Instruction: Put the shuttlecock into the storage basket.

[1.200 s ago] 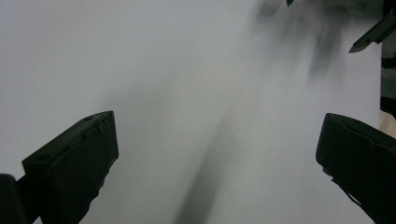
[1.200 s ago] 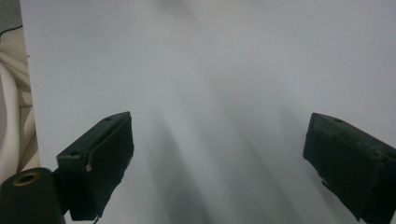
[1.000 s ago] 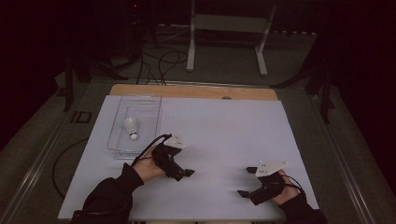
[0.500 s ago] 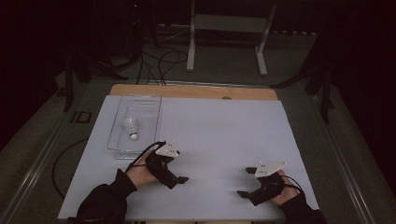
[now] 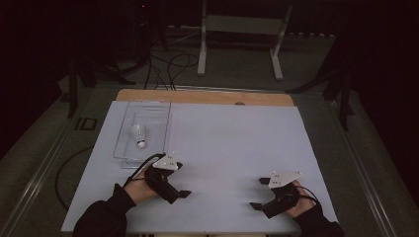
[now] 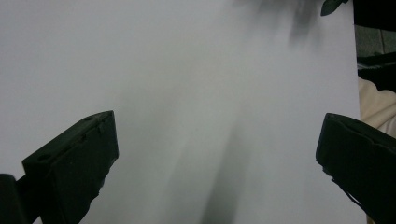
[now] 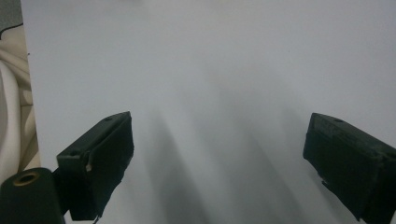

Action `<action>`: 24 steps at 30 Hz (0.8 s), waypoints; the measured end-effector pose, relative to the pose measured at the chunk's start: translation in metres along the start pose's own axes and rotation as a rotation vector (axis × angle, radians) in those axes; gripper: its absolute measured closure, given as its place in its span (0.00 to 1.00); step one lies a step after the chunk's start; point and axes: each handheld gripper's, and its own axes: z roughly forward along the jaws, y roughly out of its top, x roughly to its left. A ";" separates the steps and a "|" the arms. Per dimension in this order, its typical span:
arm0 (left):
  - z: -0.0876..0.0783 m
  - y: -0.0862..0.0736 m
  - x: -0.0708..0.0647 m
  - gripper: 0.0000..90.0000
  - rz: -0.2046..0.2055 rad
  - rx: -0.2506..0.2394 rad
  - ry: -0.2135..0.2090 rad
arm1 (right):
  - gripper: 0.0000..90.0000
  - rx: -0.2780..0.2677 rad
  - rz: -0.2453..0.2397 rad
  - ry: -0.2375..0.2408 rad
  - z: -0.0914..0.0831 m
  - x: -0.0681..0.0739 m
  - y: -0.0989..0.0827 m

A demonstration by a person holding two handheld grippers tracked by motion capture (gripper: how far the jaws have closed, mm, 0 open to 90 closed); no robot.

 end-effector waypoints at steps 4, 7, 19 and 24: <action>-0.006 -0.007 0.000 0.00 -0.007 0.012 0.008 | 0.10 0.002 -0.002 0.000 0.001 0.000 0.000; -0.009 -0.012 0.001 0.00 -0.015 0.013 0.025 | 0.10 0.002 -0.003 -0.001 0.001 -0.001 0.000; -0.019 -0.036 0.000 0.00 -0.049 -0.027 0.011 | 0.10 -0.003 0.002 -0.004 0.000 -0.001 0.000; -0.022 -0.045 0.000 0.00 -0.059 -0.039 0.012 | 0.10 -0.006 0.004 0.000 0.000 0.000 -0.001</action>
